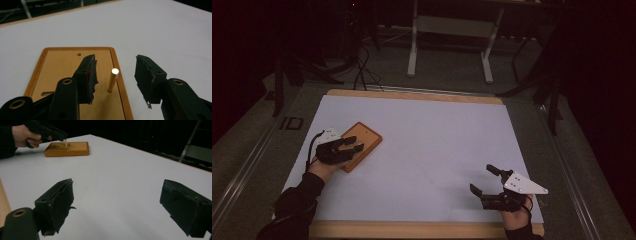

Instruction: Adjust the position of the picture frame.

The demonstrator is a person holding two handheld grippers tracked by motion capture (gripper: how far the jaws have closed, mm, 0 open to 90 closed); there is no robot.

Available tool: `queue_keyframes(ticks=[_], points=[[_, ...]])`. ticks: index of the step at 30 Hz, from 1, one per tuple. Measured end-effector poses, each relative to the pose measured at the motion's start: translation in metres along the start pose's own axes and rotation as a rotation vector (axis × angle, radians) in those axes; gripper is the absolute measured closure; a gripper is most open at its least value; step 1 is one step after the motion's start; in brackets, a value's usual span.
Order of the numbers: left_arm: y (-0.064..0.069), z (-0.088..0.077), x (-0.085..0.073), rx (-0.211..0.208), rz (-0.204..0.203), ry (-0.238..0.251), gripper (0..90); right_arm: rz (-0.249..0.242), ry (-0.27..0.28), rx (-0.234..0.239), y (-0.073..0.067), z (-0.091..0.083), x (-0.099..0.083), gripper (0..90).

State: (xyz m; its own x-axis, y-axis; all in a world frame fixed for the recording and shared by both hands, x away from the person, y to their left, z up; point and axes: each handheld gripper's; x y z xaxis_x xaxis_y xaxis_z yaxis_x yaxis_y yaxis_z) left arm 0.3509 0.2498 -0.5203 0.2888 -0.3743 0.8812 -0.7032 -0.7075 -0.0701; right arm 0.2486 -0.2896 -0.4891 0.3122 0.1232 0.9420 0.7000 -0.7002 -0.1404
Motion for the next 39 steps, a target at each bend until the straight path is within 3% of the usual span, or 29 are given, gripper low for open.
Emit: queue_keyframes(ticks=[6, 18, 21, 29, 31, 36, 38, 39], points=[[-0.001, 0.009, -0.002, 0.002, 0.014, -0.040, 53.4, -0.002, -0.006, 0.004, 0.001, 0.001, 0.000, 11.5], [-0.001, 0.019, -0.007, -0.039, 0.019, -0.078, 75.3, 0.019, -0.011, 0.004, 0.004, 0.000, -0.001, 11.7], [-0.001, 0.021, -0.009, -0.041, 0.022, -0.085, 75.3, 0.016, -0.013, 0.006, 0.004, 0.001, -0.001, 11.7], [-0.001, 0.024, -0.014, -0.032, 0.007, -0.067, 77.1, 0.017, -0.023, 0.009, 0.004, 0.002, -0.002, 11.7], [-0.002, 0.024, -0.014, -0.027, 0.008, -0.068, 82.1, 0.021, -0.026, 0.016, 0.004, 0.003, -0.002, 11.8], [0.002, 0.024, -0.014, 0.002, 0.039, -0.071, 83.6, 0.019, -0.033, 0.015, 0.004, 0.003, -0.002, 11.9], [0.002, 0.024, -0.014, -0.001, 0.020, -0.071, 83.7, 0.018, -0.036, 0.015, 0.004, 0.003, -0.002, 11.9], [0.003, 0.023, -0.013, 0.006, 0.032, -0.078, 84.2, 0.018, -0.036, 0.013, 0.004, 0.003, -0.002, 11.9]])
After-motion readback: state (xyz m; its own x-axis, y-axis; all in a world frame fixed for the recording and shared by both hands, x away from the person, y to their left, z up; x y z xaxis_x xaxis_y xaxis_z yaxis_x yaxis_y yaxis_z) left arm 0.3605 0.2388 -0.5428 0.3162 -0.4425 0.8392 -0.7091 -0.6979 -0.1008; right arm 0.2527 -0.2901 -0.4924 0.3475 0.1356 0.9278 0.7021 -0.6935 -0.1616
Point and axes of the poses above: each handheld gripper's, and its own axes: z roughly forward along the jaws, x roughly out of its top, y roughly to its right, and after that the axes turned 10 degrees about z, right-handed
